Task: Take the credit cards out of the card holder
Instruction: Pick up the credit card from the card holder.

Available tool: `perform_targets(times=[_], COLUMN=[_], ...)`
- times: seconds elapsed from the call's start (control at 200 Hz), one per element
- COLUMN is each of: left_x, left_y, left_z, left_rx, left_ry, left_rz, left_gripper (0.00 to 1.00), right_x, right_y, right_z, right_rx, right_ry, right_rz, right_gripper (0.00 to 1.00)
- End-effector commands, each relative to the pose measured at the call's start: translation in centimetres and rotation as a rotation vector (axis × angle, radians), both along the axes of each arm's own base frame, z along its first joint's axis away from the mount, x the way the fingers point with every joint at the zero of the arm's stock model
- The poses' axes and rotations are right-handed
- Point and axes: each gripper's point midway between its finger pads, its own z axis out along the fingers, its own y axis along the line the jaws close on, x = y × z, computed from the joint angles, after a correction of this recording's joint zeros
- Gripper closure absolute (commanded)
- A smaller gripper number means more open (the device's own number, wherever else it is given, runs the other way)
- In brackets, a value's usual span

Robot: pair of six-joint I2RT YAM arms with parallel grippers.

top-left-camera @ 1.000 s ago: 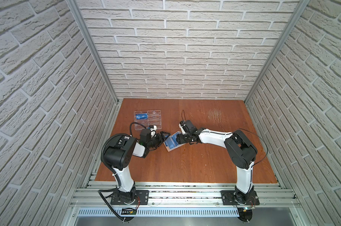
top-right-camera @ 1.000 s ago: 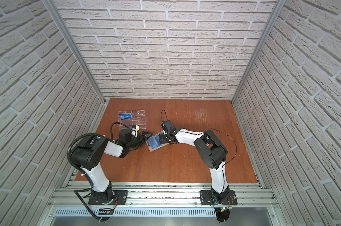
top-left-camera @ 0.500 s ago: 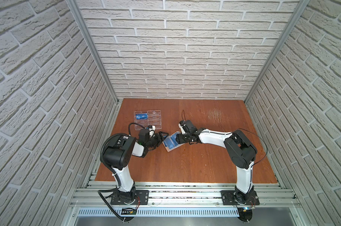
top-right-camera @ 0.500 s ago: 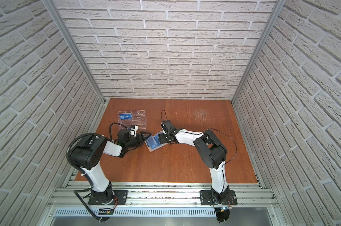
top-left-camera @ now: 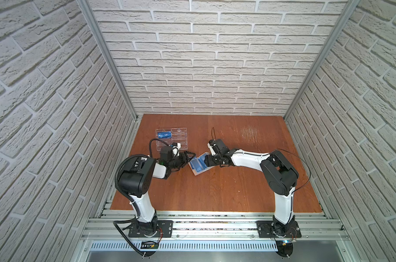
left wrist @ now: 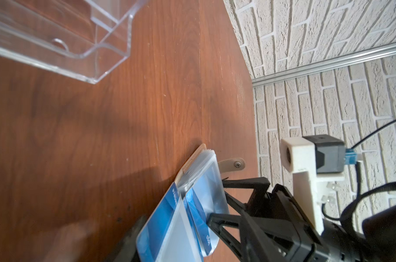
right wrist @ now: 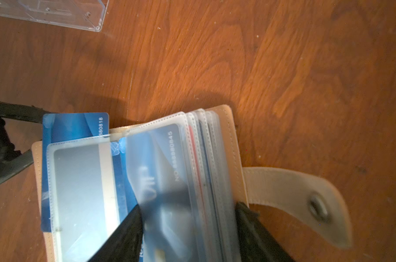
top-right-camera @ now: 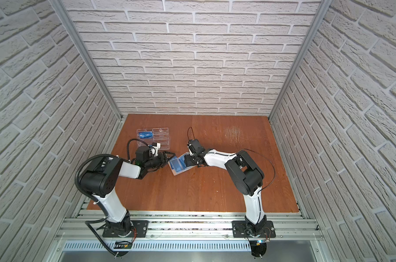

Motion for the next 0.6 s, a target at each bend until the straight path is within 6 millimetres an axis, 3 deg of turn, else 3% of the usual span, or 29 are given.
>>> perform_targets(times=[0.0, 0.595], left_x=[0.6, 1.5], left_y=[-0.5, -0.8], left_z=[1.2, 0.0], left_rx=[0.018, 0.110], left_ry=[-0.079, -0.061], left_rz=[-0.050, -0.098], left_gripper=[0.39, 0.49], right_x=[-3.2, -3.3], right_y=[-0.4, -0.5], right_z=[-4.3, -4.6], right_rx=[-0.040, -0.041], right_ry=[0.139, 0.141], right_rz=[0.035, 0.038], right_gripper=[0.37, 0.38])
